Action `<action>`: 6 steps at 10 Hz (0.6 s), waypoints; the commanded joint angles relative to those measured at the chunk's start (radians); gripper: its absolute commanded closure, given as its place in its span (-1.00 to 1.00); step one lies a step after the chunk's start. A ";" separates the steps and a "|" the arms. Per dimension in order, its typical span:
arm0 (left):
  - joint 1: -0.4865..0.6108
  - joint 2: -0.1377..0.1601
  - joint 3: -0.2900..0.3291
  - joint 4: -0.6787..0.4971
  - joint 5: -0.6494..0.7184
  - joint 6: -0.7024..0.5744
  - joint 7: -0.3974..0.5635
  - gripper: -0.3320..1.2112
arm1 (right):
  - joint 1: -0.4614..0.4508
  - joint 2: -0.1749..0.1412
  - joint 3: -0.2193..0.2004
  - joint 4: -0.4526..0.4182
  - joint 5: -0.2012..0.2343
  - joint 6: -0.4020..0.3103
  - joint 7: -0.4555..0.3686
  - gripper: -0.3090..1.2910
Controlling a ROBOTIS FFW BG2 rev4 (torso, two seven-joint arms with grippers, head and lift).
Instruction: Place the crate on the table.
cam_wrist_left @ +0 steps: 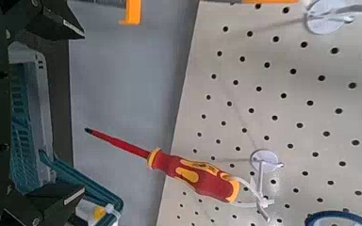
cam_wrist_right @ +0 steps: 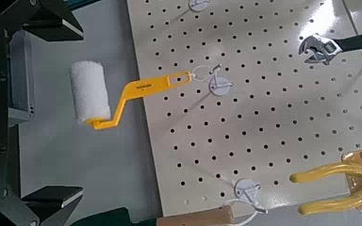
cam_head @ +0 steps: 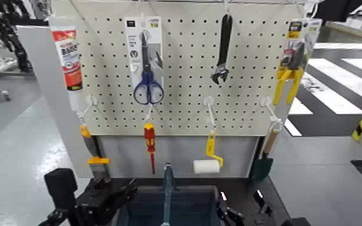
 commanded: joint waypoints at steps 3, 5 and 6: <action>0.113 -0.053 0.000 0.012 -0.188 -0.291 0.059 -0.38 | 0.005 0.002 -0.004 -0.002 0.000 -0.003 0.000 -0.44; 0.153 -0.060 -0.031 0.014 -0.224 -0.380 0.145 -0.38 | 0.009 0.003 -0.008 -0.002 0.000 -0.006 0.000 -0.44; 0.162 -0.058 -0.040 0.017 -0.230 -0.403 0.166 -0.38 | 0.009 0.003 -0.008 -0.005 0.000 -0.006 0.000 -0.44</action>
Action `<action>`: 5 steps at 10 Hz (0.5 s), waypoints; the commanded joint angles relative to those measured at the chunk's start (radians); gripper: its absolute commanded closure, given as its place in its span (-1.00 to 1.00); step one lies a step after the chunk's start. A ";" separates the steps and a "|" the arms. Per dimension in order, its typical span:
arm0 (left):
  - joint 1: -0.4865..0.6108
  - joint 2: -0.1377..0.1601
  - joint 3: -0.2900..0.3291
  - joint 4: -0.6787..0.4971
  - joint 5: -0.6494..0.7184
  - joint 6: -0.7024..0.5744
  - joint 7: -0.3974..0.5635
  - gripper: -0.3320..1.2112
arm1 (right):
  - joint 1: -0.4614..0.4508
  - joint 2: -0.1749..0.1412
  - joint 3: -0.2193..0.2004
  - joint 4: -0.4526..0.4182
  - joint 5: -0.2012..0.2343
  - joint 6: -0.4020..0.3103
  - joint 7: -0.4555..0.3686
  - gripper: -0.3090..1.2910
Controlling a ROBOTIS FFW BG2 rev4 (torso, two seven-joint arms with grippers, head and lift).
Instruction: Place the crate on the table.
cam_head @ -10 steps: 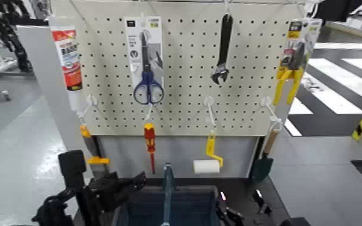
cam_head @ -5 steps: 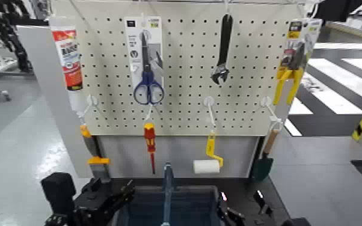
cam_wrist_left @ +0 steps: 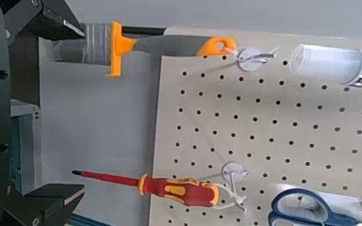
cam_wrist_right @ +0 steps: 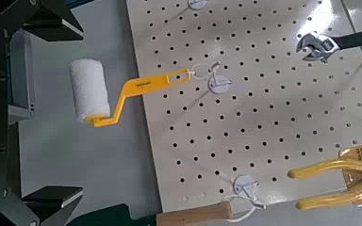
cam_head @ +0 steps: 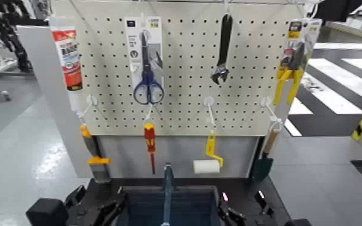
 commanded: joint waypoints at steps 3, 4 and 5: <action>0.032 0.001 -0.032 0.007 -0.028 -0.092 0.064 -0.38 | 0.006 0.002 -0.004 -0.004 0.000 -0.001 0.000 -0.44; 0.037 0.001 -0.037 0.007 -0.033 -0.106 0.078 -0.38 | 0.006 0.003 -0.005 -0.004 0.000 -0.002 0.000 -0.44; 0.038 0.001 -0.038 0.007 -0.036 -0.115 0.087 -0.38 | 0.006 0.003 -0.005 -0.004 0.000 -0.001 0.000 -0.44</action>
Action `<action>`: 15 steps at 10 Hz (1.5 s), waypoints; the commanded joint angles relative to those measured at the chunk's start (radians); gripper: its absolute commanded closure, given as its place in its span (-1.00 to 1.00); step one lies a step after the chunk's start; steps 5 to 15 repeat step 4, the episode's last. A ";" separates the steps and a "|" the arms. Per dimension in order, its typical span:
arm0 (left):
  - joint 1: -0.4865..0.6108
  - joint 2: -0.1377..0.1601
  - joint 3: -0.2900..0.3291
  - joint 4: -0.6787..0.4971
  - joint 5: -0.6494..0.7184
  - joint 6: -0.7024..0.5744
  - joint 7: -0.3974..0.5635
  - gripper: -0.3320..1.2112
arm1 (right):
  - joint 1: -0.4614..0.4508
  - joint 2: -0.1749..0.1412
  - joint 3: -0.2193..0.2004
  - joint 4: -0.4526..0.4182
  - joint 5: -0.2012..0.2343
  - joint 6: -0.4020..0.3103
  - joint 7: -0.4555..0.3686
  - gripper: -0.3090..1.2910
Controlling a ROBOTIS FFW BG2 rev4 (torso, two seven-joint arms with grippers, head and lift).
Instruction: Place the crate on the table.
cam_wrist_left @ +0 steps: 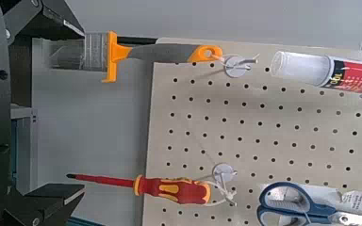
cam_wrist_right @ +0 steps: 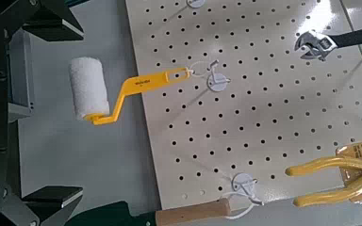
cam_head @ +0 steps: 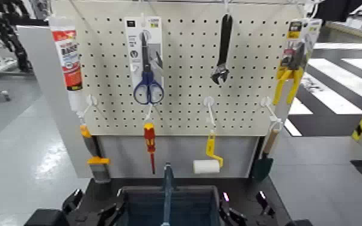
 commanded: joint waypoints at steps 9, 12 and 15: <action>0.005 0.002 -0.009 0.005 -0.010 -0.032 0.020 -0.38 | 0.001 0.001 -0.001 -0.002 0.000 0.001 0.000 -0.44; 0.005 0.002 -0.009 0.005 -0.010 -0.032 0.020 -0.38 | 0.001 0.001 -0.001 -0.002 0.000 0.001 0.000 -0.44; 0.005 0.002 -0.009 0.005 -0.010 -0.032 0.020 -0.38 | 0.001 0.001 -0.001 -0.002 0.000 0.001 0.000 -0.44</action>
